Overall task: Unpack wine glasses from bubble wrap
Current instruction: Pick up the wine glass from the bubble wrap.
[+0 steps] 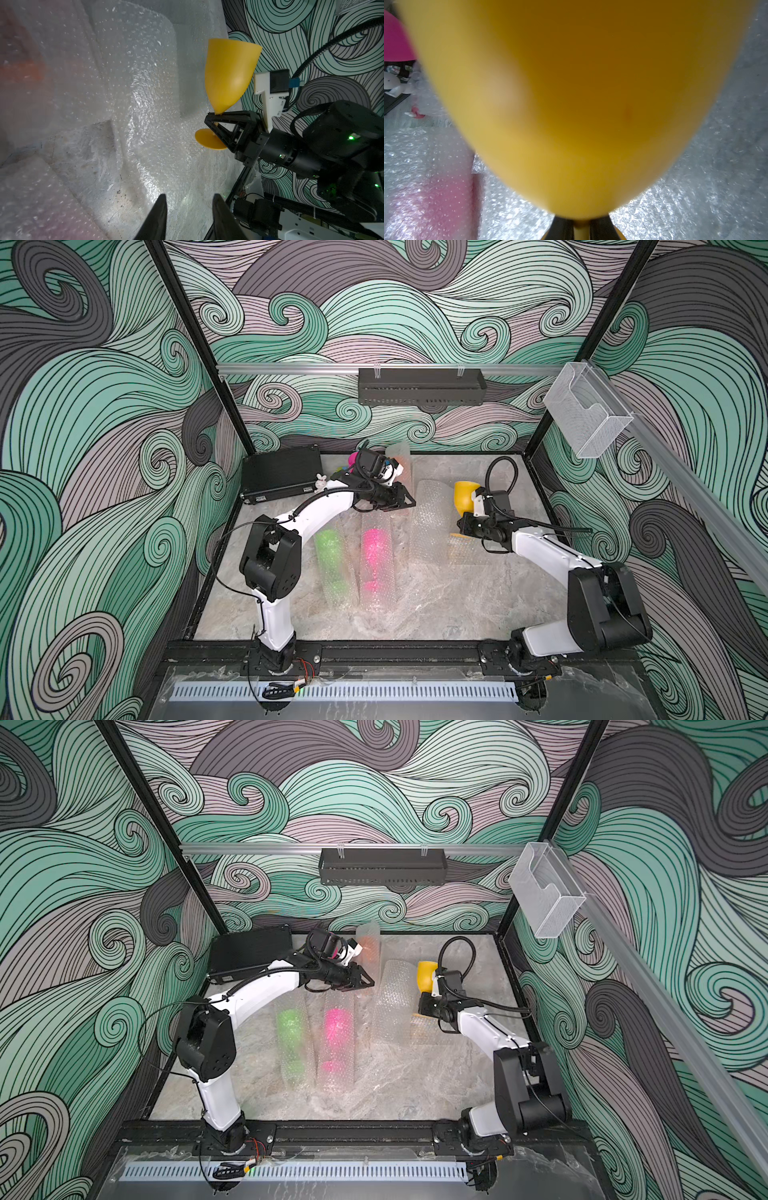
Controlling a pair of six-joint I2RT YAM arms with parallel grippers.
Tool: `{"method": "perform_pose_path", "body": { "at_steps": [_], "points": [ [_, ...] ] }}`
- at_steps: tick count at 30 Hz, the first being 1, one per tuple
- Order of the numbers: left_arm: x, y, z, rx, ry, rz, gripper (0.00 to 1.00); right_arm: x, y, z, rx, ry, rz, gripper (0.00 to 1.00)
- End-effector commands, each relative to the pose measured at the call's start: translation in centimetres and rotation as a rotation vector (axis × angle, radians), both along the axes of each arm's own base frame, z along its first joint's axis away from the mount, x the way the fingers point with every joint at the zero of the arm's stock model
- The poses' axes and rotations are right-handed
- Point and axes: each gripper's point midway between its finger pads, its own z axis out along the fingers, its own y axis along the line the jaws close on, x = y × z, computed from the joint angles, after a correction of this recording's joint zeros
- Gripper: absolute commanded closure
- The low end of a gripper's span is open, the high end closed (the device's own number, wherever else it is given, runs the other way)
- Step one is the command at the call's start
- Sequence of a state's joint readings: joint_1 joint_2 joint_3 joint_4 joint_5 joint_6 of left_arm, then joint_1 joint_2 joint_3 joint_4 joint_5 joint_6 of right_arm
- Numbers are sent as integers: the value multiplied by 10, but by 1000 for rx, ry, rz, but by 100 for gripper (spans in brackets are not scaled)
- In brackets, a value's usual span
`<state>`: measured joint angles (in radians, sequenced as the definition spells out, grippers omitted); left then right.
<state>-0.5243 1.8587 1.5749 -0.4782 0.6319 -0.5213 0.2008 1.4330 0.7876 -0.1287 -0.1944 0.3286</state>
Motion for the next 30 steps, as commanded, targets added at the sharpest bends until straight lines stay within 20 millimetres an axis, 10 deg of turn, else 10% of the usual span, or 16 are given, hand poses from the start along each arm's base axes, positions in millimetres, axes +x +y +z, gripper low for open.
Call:
{"method": "perform_pose_path", "body": {
  "at_steps": [1,11,30],
  "points": [
    [3,4,43,-72,-32,8,63,4,10,21,5,-129,89,87],
    [9,27,77,-132,-15,28,58,-21,72,61,-119,-438,397,84],
    [-2,57,61,-210,144,-13,48,-51,129,60,-323,-610,625,84]
  ]
}}
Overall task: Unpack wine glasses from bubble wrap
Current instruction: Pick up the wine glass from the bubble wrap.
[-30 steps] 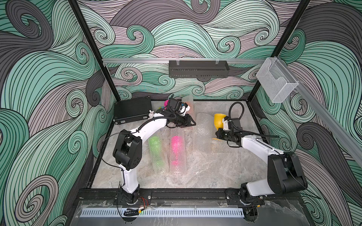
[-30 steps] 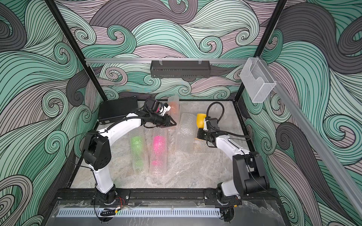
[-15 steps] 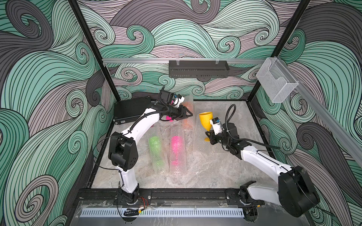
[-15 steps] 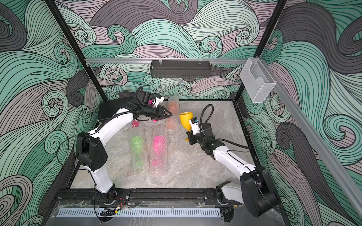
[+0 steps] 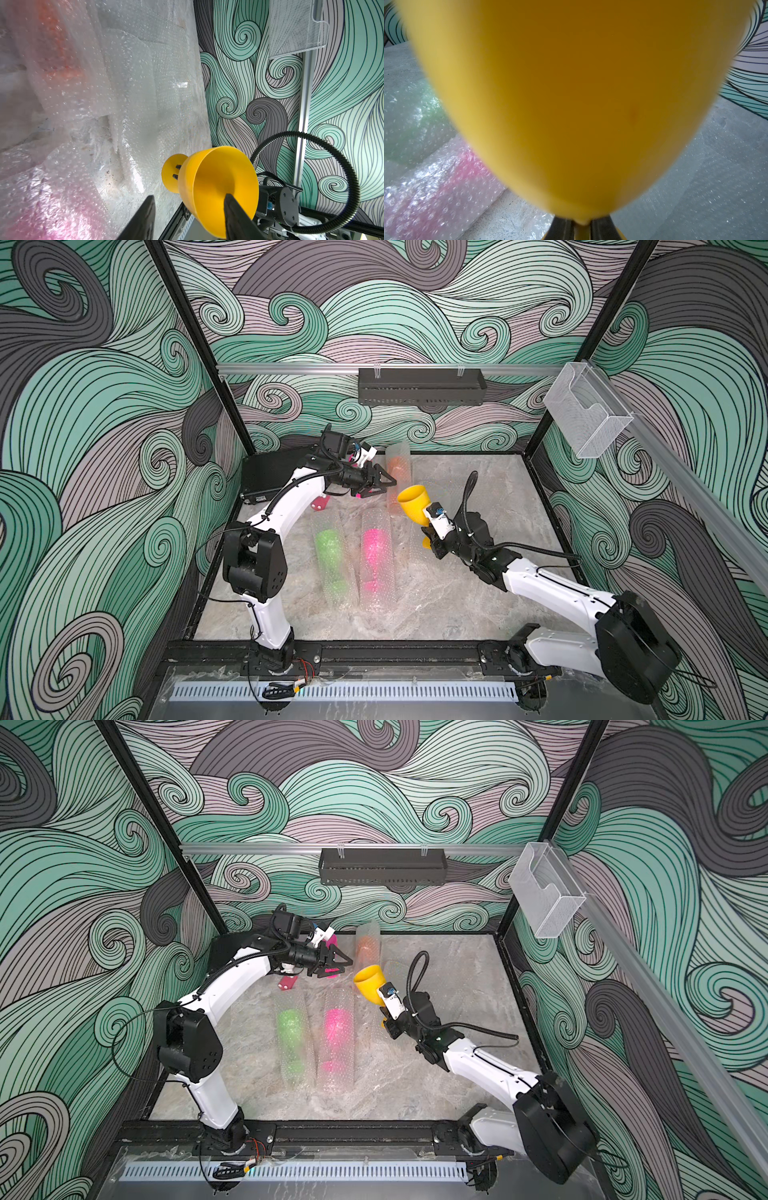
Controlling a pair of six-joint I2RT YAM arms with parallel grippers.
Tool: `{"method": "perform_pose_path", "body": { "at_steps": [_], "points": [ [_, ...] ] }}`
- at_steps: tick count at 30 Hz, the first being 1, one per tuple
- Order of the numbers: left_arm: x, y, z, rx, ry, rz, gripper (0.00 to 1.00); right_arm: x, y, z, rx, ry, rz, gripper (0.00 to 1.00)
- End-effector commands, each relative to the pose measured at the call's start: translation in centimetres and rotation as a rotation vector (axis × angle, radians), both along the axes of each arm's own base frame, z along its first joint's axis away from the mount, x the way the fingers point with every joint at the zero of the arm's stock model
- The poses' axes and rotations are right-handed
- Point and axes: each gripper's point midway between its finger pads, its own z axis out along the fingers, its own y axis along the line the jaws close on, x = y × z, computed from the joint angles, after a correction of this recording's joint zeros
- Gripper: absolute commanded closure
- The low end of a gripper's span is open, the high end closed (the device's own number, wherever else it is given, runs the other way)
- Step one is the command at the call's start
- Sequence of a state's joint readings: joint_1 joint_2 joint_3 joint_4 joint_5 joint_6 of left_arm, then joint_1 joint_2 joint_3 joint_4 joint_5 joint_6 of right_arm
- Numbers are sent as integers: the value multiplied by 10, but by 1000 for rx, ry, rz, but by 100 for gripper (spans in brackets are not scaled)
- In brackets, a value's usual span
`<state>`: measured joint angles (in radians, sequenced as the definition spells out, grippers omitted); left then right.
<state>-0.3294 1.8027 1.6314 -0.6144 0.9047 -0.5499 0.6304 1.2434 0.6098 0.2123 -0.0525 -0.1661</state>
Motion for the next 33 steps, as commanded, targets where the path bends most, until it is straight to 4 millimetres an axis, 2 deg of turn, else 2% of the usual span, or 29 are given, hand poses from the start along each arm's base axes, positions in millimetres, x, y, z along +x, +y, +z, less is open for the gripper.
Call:
{"method": "perform_pose_path", "body": {
  "at_steps": [1,16,30,33],
  "points": [
    [-12,-3,7,-31,12,-43,48,4,5,2,-49,-51,7,84],
    [-36,-5,-31,6,87,-86,59,-1,26,10,-80,-85,64,84],
    [-42,-5,-34,33,78,-109,100,-1,42,5,-106,-74,98,80],
    [-42,-3,-35,53,70,-110,100,-1,42,8,-108,-79,101,74]
  ]
}}
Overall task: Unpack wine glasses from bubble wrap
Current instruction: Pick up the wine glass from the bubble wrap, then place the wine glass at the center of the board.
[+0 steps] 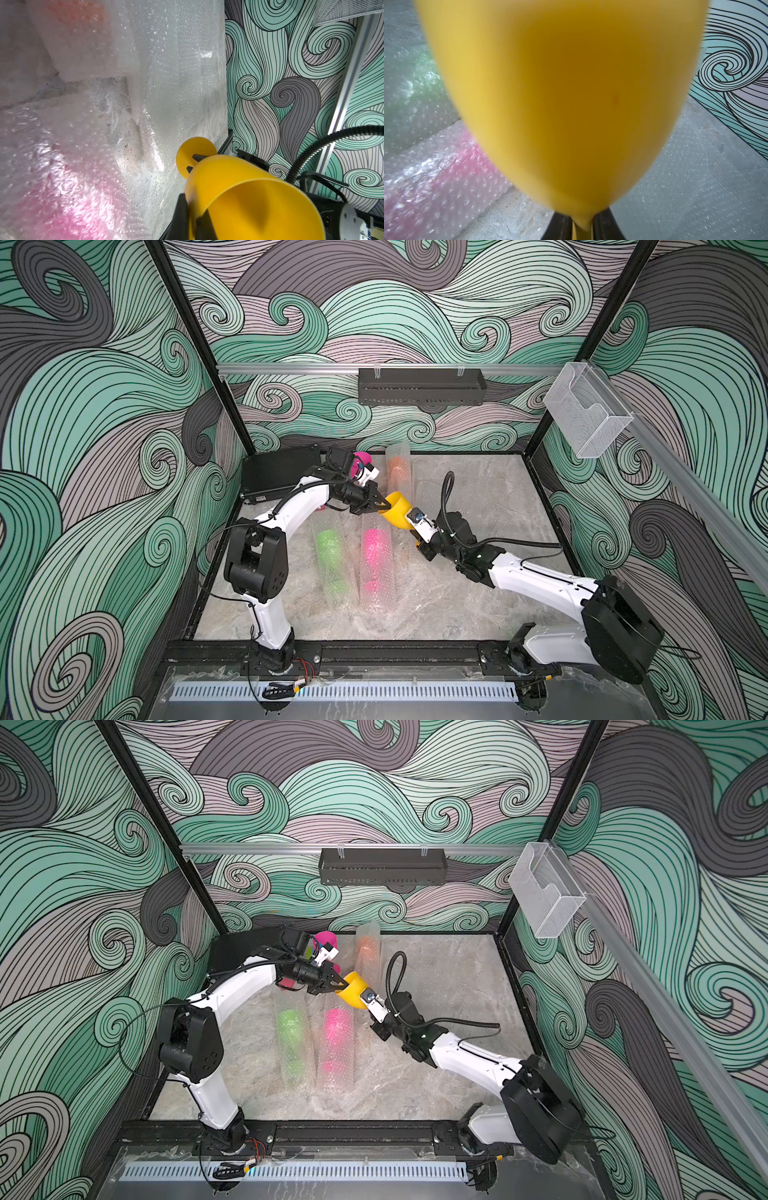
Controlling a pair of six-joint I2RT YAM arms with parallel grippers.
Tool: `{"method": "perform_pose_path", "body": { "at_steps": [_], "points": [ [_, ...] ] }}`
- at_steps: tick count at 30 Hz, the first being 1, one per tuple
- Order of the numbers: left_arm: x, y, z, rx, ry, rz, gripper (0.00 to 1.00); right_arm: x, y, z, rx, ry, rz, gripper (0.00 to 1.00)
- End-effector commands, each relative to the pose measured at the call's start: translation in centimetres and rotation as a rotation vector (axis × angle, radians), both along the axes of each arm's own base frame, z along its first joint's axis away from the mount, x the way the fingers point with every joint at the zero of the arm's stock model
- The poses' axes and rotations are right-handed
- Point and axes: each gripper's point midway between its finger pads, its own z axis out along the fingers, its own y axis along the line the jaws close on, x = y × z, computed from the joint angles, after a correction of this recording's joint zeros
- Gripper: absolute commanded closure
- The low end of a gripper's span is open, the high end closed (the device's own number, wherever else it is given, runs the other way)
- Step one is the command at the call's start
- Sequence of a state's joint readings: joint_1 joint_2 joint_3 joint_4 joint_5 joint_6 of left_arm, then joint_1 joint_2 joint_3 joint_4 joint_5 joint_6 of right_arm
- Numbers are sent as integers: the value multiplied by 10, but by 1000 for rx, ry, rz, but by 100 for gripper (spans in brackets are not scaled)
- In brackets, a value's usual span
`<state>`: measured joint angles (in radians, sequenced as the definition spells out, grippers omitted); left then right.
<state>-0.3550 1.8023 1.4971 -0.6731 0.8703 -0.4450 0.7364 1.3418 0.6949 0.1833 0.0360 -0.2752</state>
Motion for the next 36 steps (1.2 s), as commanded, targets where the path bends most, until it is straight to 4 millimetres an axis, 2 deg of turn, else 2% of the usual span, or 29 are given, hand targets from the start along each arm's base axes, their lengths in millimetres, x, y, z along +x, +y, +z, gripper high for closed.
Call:
{"method": "perform_pose_path", "body": {
  "at_steps": [1,3,7,12,15,18,21,24,26,32,36],
  "points": [
    [-12,-5,23,-46,-11,-47,100,1,10,14,26,-21,21,71],
    [-10,-3,26,-39,-19,-45,100,-1,10,15,22,-18,26,59],
    [-6,7,36,-29,-43,-26,100,-6,7,18,24,-11,31,43],
    [5,33,50,-16,-77,59,100,-10,5,38,89,-18,14,32],
    [12,60,59,35,-109,144,100,-10,1,47,119,-15,-18,28],
    [20,97,65,129,-149,257,100,-8,-6,54,152,-2,-54,27],
    [25,146,63,311,-204,386,100,-5,-13,59,197,37,-96,26],
    [24,196,60,506,-245,510,100,3,-24,60,260,109,-172,27],
    [20,229,55,600,-207,570,100,8,-28,59,303,184,-216,28],
    [7,301,45,821,-127,696,100,14,-30,58,352,261,-270,28],
    [10,332,37,919,-111,759,100,14,-30,56,360,266,-273,28]
  ]
}}
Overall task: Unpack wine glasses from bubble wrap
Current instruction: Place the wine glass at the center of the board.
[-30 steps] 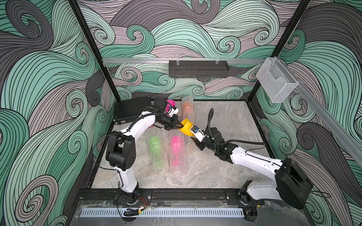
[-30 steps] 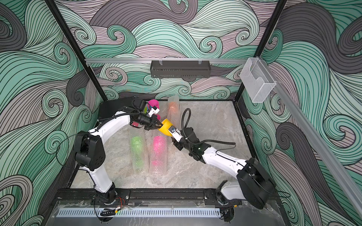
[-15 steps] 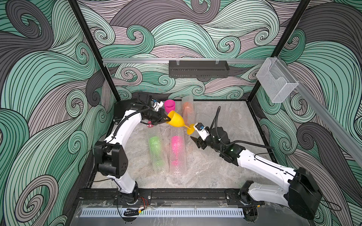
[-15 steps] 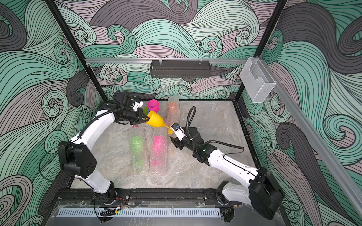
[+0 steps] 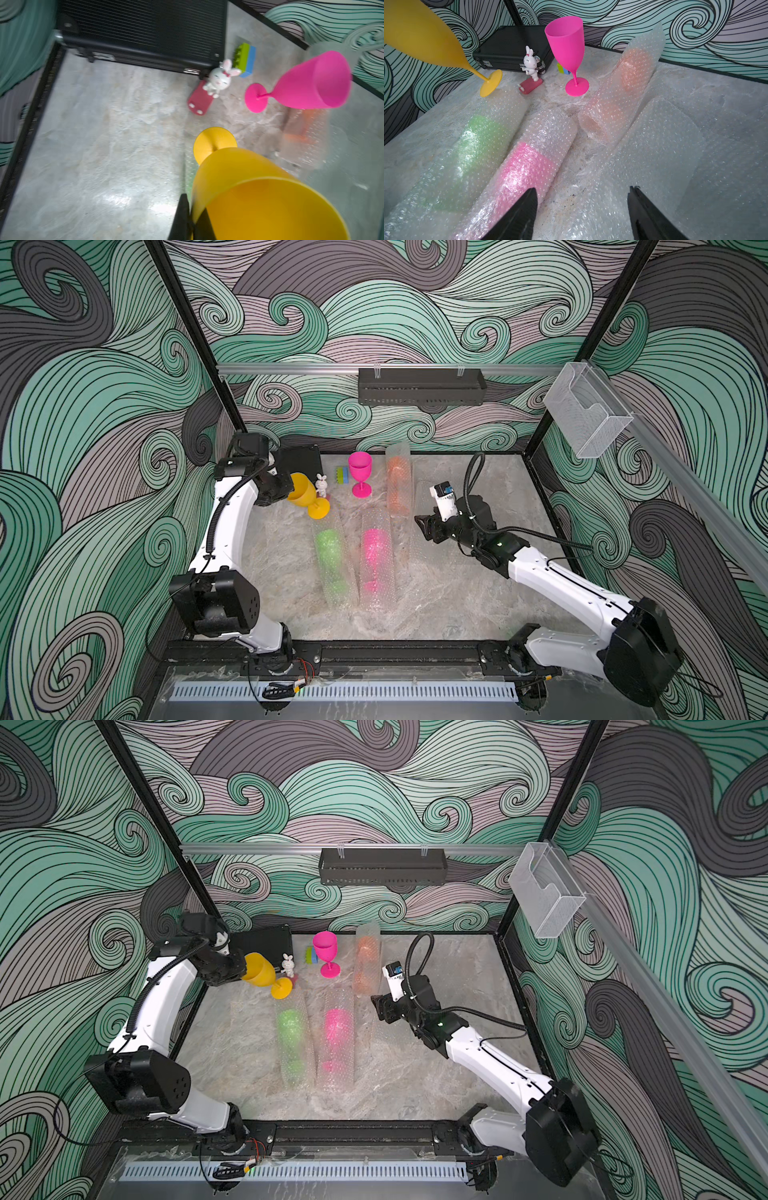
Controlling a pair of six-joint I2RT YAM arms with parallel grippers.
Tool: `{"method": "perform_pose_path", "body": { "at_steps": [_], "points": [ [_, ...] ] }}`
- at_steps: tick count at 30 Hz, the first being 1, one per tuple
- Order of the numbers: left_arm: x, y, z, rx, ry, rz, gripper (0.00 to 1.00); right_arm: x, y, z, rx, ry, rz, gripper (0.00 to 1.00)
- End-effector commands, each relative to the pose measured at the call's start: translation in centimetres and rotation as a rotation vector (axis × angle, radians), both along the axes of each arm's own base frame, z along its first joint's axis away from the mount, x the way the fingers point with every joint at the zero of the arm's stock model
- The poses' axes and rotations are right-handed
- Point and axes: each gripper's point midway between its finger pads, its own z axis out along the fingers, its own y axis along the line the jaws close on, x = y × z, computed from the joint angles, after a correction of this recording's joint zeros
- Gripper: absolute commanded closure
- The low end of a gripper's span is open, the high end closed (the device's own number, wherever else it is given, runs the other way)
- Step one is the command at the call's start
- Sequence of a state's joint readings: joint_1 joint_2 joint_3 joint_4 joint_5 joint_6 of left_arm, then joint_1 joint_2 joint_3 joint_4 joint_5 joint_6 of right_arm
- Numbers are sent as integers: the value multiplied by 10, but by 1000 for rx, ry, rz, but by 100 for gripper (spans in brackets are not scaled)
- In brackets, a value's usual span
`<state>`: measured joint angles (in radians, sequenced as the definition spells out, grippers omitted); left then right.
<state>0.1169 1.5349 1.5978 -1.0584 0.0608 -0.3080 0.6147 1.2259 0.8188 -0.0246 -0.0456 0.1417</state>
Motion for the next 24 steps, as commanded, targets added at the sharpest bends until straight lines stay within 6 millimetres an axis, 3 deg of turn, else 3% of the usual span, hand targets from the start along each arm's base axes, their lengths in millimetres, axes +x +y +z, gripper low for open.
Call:
{"method": "perform_pose_path", "body": {
  "at_steps": [1,11,24],
  "points": [
    [-5,37,-7,146,62,83,100,-1,1,-1,31,36,-9,28],
    [15,78,-44,171,137,184,100,0,-12,-11,33,57,-38,28],
    [32,97,-78,90,231,219,100,2,-13,-15,28,73,-42,28]
  ]
}}
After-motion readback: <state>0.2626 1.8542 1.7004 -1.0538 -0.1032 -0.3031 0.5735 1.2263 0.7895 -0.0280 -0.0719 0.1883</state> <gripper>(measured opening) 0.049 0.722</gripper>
